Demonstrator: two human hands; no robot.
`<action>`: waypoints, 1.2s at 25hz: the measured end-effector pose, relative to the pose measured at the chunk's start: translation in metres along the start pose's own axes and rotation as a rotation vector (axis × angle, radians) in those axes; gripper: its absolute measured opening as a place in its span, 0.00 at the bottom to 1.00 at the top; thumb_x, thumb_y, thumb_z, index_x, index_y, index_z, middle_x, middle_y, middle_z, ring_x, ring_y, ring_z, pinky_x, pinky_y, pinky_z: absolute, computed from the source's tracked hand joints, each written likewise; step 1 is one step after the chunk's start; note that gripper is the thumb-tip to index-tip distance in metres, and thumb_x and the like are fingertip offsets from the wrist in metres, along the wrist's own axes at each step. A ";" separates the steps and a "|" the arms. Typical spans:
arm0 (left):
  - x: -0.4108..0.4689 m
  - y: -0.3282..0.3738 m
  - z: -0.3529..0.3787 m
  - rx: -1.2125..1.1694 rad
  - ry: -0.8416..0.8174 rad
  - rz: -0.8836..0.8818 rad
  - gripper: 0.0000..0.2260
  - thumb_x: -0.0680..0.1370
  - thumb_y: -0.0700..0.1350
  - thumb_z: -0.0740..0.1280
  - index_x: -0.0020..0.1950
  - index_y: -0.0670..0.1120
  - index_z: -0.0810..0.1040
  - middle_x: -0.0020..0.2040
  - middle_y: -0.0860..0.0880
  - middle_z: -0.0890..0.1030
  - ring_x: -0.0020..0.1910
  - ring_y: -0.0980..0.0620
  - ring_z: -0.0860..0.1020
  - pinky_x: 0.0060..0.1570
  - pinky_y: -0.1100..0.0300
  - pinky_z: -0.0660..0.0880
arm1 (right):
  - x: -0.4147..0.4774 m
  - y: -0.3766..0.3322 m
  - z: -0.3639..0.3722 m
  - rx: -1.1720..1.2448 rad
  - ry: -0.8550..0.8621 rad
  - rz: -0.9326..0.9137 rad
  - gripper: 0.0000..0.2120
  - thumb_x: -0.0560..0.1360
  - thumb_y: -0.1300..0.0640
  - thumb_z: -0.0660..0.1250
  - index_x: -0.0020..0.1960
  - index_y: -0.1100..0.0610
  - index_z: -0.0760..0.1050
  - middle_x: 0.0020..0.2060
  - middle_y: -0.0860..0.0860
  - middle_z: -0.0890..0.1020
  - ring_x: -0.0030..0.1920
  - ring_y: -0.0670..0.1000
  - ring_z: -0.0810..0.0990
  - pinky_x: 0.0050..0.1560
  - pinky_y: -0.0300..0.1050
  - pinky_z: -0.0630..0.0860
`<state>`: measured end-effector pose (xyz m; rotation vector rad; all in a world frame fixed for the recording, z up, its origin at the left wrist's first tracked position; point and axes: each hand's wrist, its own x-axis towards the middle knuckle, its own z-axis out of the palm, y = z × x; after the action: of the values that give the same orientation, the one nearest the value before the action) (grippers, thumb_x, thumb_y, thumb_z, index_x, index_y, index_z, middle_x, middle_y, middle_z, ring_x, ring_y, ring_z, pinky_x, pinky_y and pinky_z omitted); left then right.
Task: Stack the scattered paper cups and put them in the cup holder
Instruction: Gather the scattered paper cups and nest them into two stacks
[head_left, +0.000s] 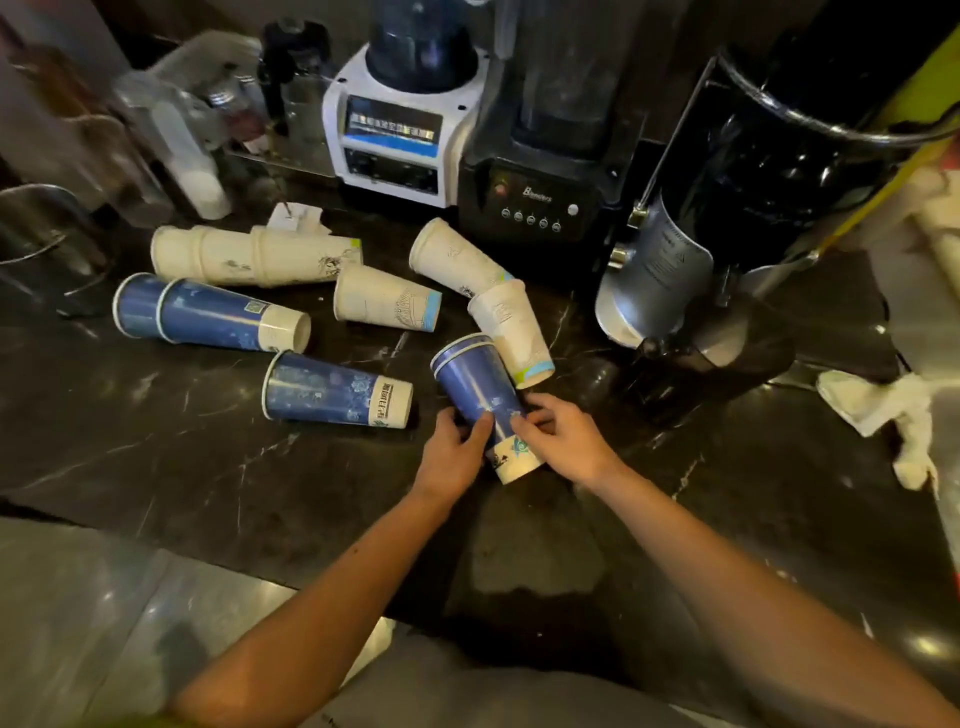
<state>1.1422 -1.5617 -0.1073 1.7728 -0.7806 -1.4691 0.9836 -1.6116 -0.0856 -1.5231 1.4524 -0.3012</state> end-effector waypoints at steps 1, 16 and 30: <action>-0.002 0.002 0.002 -0.009 0.005 0.013 0.21 0.78 0.55 0.66 0.67 0.47 0.67 0.60 0.46 0.79 0.56 0.47 0.81 0.59 0.45 0.77 | -0.004 0.002 -0.003 0.018 -0.021 -0.002 0.28 0.76 0.48 0.70 0.72 0.58 0.69 0.57 0.53 0.81 0.54 0.49 0.81 0.50 0.37 0.76; -0.047 0.019 -0.060 0.016 -0.081 0.268 0.38 0.63 0.59 0.78 0.69 0.56 0.66 0.63 0.56 0.76 0.64 0.53 0.76 0.62 0.52 0.76 | -0.044 -0.021 0.017 0.217 -0.034 -0.195 0.24 0.73 0.62 0.74 0.66 0.52 0.72 0.57 0.46 0.81 0.57 0.43 0.80 0.55 0.41 0.80; -0.088 -0.016 -0.194 -0.046 0.185 0.380 0.35 0.62 0.54 0.78 0.65 0.63 0.66 0.62 0.62 0.76 0.61 0.65 0.76 0.57 0.67 0.74 | 0.032 -0.129 0.099 -0.255 -0.119 -0.528 0.24 0.76 0.58 0.70 0.70 0.52 0.71 0.67 0.50 0.75 0.67 0.49 0.73 0.68 0.47 0.71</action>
<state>1.3182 -1.4551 -0.0479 1.5923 -0.9187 -1.0497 1.1455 -1.6174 -0.0508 -2.0905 1.0035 -0.3386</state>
